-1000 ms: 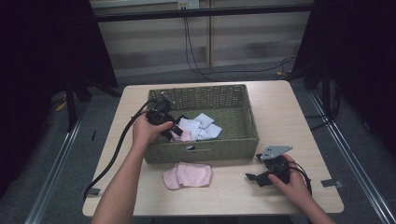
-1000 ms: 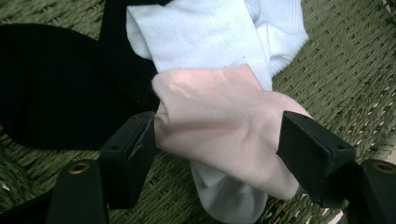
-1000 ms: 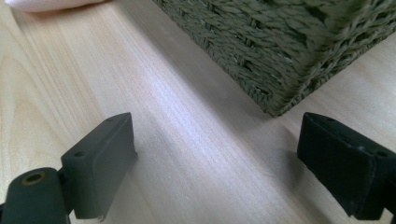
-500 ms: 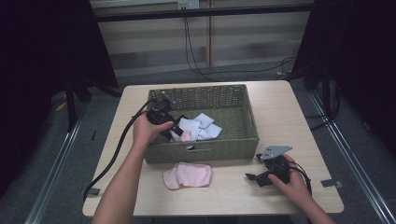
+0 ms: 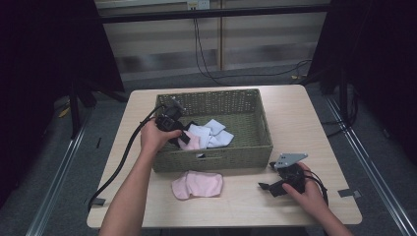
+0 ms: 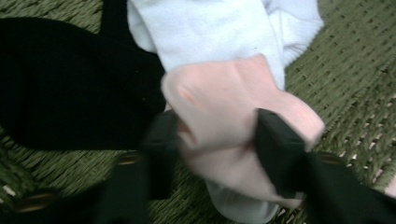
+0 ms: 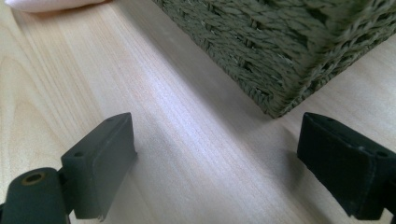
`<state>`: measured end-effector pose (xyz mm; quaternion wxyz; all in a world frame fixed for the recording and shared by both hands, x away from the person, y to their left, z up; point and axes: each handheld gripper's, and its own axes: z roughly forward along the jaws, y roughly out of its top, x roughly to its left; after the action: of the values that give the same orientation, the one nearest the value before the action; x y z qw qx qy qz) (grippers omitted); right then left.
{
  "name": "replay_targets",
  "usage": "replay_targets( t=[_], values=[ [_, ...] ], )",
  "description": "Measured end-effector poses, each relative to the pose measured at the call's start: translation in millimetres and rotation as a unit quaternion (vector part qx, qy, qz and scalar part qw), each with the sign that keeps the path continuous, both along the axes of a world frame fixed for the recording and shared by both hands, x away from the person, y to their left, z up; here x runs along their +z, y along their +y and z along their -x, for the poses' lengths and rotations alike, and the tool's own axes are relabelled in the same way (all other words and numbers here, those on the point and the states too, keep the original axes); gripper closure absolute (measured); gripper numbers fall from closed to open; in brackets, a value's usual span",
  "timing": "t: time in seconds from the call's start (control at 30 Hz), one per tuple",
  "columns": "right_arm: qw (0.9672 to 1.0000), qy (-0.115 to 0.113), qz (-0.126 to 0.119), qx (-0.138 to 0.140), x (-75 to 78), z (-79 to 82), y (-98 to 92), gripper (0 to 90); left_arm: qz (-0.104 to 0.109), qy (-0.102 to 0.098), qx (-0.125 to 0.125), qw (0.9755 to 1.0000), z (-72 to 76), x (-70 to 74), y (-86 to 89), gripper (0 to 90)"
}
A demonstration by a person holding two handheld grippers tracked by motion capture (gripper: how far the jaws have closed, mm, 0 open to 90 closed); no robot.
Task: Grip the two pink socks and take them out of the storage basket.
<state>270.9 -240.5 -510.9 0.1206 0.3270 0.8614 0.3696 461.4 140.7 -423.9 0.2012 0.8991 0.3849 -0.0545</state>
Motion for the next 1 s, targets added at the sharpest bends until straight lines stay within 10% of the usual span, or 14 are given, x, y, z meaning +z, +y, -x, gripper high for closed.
replay_targets(
  t=[0.2, 1.0],
  values=[
    [1.0000, -0.001, 0.000, 0.000, -0.1, -0.1, 0.0, 10.6, 0.001, 0.005, -0.008, 1.0000, 1.6, 2.9, -0.3, 82.1],
    [1.0000, -0.001, 0.000, 0.000, -0.1, -0.1, 0.0, 10.6, 0.016, -0.003, -0.016, 0.9997, 10.0, 53.0, 15.3, 84.1]
  ],
)
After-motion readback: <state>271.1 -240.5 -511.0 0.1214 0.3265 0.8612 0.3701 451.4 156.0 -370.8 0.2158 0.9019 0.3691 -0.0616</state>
